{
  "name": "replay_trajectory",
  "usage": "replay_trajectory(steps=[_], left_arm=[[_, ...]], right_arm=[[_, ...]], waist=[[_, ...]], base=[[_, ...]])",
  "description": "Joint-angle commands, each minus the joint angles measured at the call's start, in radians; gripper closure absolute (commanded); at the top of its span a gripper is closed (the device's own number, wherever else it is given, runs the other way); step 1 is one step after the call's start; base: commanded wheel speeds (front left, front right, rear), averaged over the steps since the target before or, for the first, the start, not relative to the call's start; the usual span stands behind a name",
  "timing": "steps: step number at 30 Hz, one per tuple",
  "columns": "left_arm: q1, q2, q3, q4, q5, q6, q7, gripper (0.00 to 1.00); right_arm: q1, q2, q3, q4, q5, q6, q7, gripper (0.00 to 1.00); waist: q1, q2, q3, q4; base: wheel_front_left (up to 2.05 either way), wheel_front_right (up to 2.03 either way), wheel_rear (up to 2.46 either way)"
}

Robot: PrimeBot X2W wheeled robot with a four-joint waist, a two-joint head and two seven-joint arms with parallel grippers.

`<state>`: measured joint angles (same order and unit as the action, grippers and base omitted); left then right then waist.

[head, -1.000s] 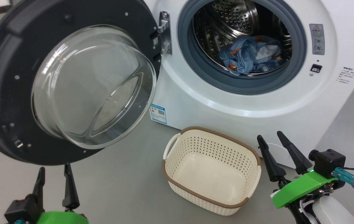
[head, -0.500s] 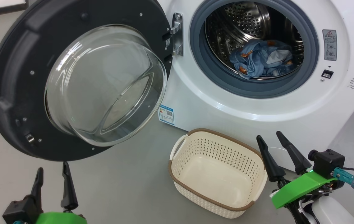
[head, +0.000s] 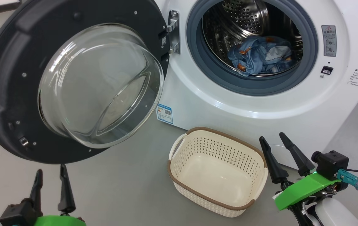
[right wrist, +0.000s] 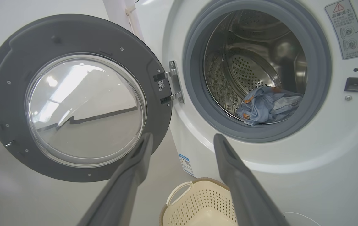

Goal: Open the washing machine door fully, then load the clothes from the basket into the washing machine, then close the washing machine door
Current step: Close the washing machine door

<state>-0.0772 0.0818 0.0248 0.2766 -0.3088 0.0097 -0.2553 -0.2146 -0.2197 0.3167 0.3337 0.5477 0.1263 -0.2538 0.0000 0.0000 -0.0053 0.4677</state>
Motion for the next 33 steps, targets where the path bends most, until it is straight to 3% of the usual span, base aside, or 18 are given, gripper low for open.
replay_trajectory(steps=[1,2,3,11,18,25,33], left_arm=[[-0.025,0.027,0.032,-0.03,-0.008,0.004,-0.004,0.6],[-0.027,0.029,0.031,-0.032,-0.008,0.003,-0.004,0.84],[-0.029,0.031,0.031,-0.036,-0.009,0.002,-0.004,1.0],[-0.093,0.088,0.053,-0.123,-0.039,-0.033,0.009,1.0],[-0.23,0.182,0.119,-0.265,-0.113,-0.064,0.087,1.0],[-0.393,0.222,0.277,-0.247,-0.386,-0.094,0.173,1.0],[-0.57,0.314,0.53,0.055,-0.76,-0.103,0.301,1.0]], right_arm=[[-0.006,-0.005,0.014,-0.02,0.005,0.004,-0.008,0.0],[-0.006,-0.005,0.014,-0.02,0.005,0.004,-0.008,0.0],[-0.007,-0.005,0.014,-0.02,0.006,0.004,-0.008,0.0],[-0.008,-0.008,0.009,-0.021,0.007,0.004,-0.008,0.0],[-0.011,-0.009,0.006,-0.022,0.006,0.004,-0.008,0.0],[-0.018,-0.006,0.005,-0.023,0.004,0.004,-0.008,0.0],[-0.037,-0.028,0.012,-0.026,0.0,0.004,-0.008,0.0]], waist=[[0.0,0.0,0.001,-0.003],[0.0,0.0,0.001,-0.004],[0.0,0.0,0.001,-0.005],[0.0,0.0,0.005,-0.008],[0.0,0.0,0.007,-0.015],[0.0,0.0,0.017,-0.052],[0.0,0.0,0.059,-0.125]], base=[[0.0,0.0,0.0],[0.0,0.0,0.0],[0.0,0.0,0.0],[0.0,0.0,0.0],[0.0,0.0,0.0],[0.0,0.0,0.0],[0.0,0.0,0.0]])
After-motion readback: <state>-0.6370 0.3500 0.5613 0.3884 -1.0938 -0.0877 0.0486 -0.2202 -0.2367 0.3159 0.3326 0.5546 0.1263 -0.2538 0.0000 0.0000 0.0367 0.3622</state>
